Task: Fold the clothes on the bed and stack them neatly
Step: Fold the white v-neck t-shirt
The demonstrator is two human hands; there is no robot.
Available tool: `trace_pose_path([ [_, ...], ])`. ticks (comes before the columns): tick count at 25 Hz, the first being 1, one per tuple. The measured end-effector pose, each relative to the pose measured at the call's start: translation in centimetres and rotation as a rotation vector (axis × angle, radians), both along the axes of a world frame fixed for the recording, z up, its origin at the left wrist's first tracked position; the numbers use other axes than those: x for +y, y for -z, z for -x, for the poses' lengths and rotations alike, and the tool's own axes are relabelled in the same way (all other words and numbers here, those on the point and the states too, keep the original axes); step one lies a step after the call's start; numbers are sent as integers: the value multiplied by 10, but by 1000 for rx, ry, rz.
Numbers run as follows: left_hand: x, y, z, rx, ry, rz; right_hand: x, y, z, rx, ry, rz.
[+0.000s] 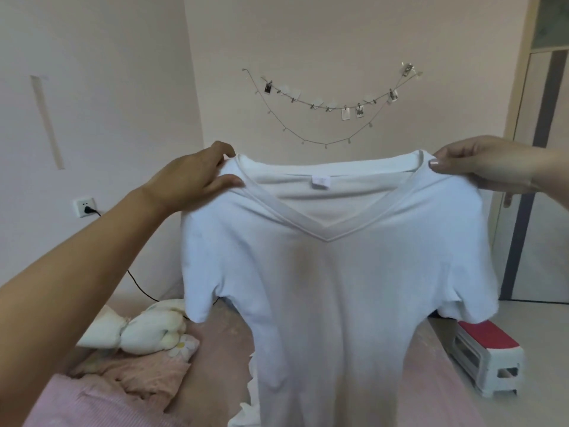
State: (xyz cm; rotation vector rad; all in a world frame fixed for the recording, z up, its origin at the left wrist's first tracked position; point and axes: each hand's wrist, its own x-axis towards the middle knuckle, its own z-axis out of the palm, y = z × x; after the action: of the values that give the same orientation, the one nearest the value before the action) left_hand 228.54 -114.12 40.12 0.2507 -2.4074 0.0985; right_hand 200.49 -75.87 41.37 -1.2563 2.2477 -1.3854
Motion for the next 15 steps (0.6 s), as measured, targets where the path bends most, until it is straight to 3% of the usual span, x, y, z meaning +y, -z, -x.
trace_pose_path([
  [5, 8, -7, 8, 171, 90, -223, -13, 0, -6, 219, 133, 153],
  [9, 19, -3, 15, 454, 261, -808, -21, 9, -11, 367, 196, 296],
  [10, 20, -3, 17, 484, 270, -870, -23, 12, -11, 380, 215, 332],
  [15, 20, -1, 25, 394, 149, -777, -32, 19, -7, 347, 291, 403],
])
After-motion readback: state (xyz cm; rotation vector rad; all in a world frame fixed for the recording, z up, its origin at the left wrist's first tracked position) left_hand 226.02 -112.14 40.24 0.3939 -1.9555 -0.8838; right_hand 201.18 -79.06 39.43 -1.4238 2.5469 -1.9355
